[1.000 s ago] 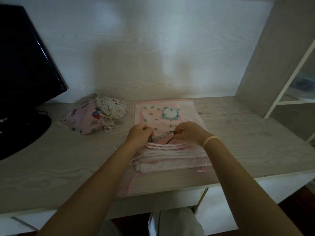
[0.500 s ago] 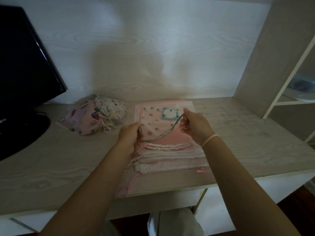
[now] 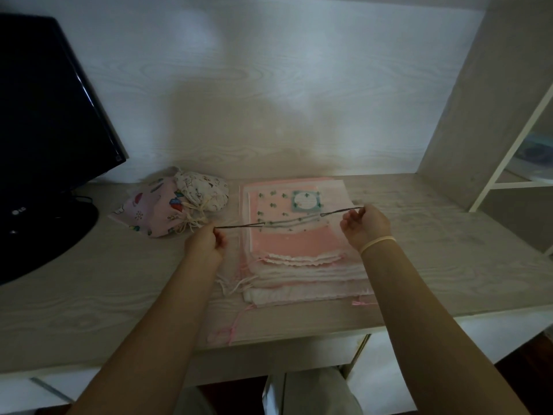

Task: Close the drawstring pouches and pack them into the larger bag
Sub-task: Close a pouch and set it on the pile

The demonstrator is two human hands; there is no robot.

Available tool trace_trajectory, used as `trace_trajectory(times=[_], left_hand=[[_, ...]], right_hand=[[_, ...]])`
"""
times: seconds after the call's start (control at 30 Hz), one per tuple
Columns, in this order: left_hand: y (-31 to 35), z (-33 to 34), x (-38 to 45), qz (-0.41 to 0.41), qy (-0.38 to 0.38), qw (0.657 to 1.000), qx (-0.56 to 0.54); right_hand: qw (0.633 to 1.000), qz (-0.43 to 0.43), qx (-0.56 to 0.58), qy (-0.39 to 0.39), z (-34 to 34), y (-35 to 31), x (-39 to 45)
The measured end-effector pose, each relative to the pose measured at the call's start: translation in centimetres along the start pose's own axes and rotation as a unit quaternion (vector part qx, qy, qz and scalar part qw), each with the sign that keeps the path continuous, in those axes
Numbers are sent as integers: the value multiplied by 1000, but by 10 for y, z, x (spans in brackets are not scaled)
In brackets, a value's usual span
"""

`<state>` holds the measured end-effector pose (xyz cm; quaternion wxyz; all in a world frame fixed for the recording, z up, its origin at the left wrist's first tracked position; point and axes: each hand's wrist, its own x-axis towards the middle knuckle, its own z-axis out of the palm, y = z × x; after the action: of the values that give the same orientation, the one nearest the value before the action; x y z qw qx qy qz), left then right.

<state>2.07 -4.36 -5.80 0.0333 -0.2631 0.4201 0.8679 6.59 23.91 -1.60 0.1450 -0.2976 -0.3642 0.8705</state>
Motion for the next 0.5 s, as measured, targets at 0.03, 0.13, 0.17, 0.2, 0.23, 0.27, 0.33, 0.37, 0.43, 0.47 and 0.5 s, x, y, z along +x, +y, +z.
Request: trace_trajectory(times=[0.03, 0.13, 0.17, 0.2, 0.23, 0.27, 0.33, 0.37, 0.43, 0.47, 0.5], left_hand=[[1, -1, -1, -2, 8, 1000, -21], [-1, 2, -4, -5, 4, 999, -46], [-2, 5, -6, -7, -5, 999, -44], [-3, 8, -9, -7, -18, 999, -41], [-5, 12, -12, -6, -31, 999, -38], [-6, 15, -14, -3, -45, 998, -35], [-7, 19, -18, 2, -61, 998, -24], [-7, 20, -19, 4, -58, 998, -16], [-6, 18, -17, 14, -23, 1000, -8], [-5, 15, -14, 21, 8, 1000, -12], [-3, 13, -11, 28, 45, 998, -24]], right_hand=[[1000, -9, 2, 11, -1, -1, 1], [999, -21, 2, 25, -3, -3, 2], [1000, -18, 0, 20, -3, -2, 2], [1000, -14, -3, 10, -2, -1, 2], [1000, -11, -5, 0, -2, 0, 2], [1000, -9, -6, -10, -1, 1, 2], [1000, -9, -6, -22, 0, 2, 3], [1000, -11, -5, -23, -1, 2, 4], [1000, -19, -4, -7, -3, 1, 6], [1000, -26, -2, 10, -4, 0, 8], [999, -34, 1, 31, -6, -2, 10]])
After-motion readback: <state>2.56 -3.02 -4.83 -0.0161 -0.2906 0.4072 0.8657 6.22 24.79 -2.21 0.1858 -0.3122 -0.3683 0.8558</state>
